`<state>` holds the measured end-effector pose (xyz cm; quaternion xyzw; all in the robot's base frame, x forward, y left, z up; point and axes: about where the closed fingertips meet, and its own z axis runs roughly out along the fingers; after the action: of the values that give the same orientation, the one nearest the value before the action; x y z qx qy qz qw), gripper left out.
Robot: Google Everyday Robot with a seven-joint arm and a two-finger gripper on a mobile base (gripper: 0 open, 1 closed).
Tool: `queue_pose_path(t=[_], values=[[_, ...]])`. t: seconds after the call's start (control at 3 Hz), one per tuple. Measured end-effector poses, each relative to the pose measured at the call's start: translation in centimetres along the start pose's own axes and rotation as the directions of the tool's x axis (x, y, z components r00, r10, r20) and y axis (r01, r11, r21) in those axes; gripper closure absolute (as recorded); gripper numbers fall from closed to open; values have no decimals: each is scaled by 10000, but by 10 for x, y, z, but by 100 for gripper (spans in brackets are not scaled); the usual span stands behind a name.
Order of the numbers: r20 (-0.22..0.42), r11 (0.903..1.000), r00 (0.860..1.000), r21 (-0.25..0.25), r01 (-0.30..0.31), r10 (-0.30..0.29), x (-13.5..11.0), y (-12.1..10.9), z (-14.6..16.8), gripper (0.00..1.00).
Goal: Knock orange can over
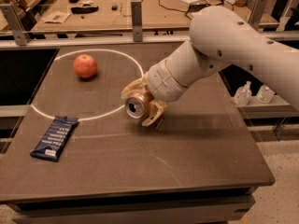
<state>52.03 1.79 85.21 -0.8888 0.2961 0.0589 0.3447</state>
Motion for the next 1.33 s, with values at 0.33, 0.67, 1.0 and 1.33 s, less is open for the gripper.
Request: queue_pose_path(t=[0.33,0.67,1.0,1.33], values=[[-6,10000,10000,-16,-1,1,0,1,0,100],[-106,9998,9998,-136,142,-143,-1,-1,2,100],[-717,9938,9935,-738,830,-883,4,0,3,100],[-952,9707,9741,-1471,1901,-2052,11,5,4,100]])
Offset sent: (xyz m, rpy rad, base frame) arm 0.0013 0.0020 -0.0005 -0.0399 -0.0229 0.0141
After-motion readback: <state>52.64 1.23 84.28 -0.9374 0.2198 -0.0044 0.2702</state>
